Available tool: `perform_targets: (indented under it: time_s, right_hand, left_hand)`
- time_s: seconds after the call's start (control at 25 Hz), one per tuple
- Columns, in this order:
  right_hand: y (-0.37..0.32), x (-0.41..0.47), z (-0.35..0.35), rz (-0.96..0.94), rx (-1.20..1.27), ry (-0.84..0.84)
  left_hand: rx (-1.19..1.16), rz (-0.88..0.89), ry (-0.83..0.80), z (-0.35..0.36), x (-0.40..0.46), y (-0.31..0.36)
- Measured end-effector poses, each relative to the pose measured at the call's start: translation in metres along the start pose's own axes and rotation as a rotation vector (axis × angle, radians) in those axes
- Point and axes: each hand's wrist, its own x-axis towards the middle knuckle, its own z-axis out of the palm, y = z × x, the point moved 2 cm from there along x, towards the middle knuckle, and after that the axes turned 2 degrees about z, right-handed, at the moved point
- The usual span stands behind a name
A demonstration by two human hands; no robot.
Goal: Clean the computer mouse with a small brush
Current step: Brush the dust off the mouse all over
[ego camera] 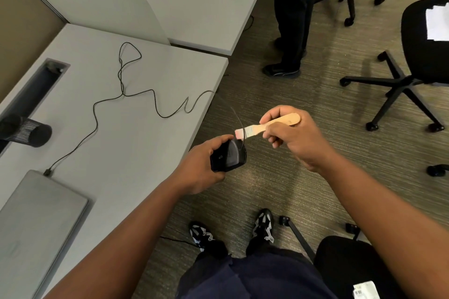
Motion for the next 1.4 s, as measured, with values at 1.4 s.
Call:
perform_targets:
  time_s: [1.4]
  right_hand:
    - [0.012,-0.002,0.004,0.022,0.034,0.030]
  left_hand:
    - [-0.032,-0.033,0.064,0.003,0.003,-0.004]
